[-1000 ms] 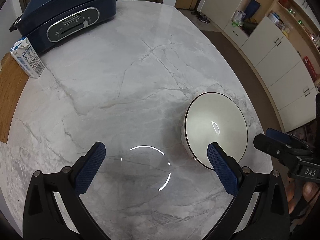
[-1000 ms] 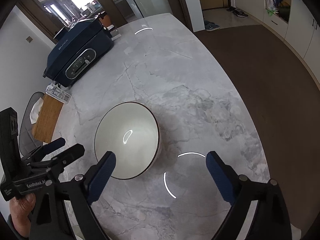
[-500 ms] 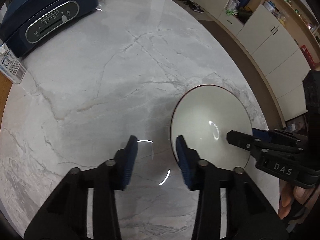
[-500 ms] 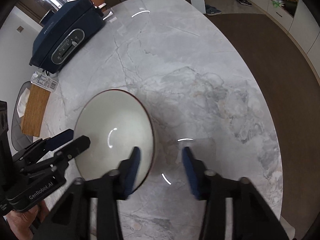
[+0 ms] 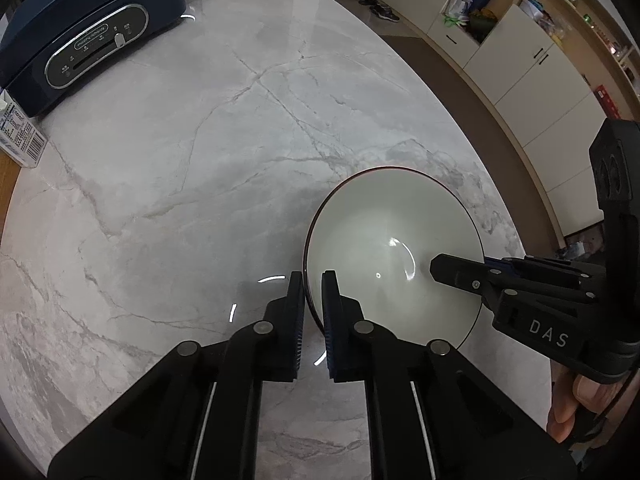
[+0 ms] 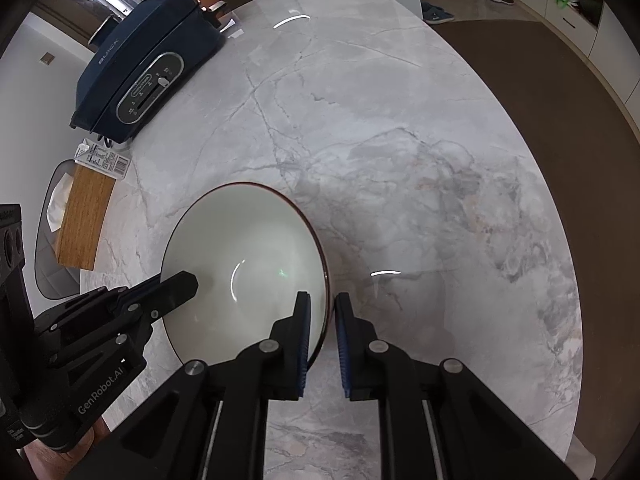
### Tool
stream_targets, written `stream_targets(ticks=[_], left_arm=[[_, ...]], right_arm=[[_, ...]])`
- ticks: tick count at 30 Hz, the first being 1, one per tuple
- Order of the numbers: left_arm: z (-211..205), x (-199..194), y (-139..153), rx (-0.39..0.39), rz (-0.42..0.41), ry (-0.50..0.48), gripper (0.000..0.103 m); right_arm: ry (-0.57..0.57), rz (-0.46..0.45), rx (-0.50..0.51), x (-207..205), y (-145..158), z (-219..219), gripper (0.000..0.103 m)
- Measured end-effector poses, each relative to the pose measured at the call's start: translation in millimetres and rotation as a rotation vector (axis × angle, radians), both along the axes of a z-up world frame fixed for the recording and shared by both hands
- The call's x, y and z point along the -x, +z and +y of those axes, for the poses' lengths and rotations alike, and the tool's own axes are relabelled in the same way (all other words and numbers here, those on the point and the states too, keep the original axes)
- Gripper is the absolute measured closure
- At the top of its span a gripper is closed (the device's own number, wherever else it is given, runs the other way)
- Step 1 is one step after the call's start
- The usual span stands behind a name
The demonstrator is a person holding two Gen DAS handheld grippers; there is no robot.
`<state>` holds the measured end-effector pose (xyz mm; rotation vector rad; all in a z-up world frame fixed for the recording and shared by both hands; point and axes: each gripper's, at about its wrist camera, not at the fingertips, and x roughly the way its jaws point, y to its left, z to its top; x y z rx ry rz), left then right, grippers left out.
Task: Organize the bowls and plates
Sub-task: 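Lift the cream floral bowl and carry it over the nested white bowls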
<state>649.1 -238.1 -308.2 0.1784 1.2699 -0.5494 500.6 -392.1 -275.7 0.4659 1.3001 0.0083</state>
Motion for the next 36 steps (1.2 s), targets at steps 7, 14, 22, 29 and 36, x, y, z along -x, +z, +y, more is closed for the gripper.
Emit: stream_targets(ticks=[7,14,22,29,36], left_arm=[[15.2,14.4,38.9,0.022,-0.032,0.011,0.096],[47.1,59.1,79.5,0.027,-0.073,0.014,0.096],[100.0,138.2,117.5,0.051,-0.102,0.059,0.096],[148.0,215.6,114.4,0.057,-0.064,0.127,0.096],[179.9,268.9,101.0,0.058,-0.022,0.185,0.096]], right_arm=[[0.034,-0.039,-0.004,12.5,29.1,8.6,0.089],[0.089,-0.089,-0.006,41.3,68.8,32.1,0.089],[0.190,-0.100,-0.041,96.5,98.7,75.0,0.088],[0.270,-0.053,-0.066,153.1,93.9,119.2,0.088],[0.329,-0.021,-0.070,189.0,86.3,150.0,0.088]])
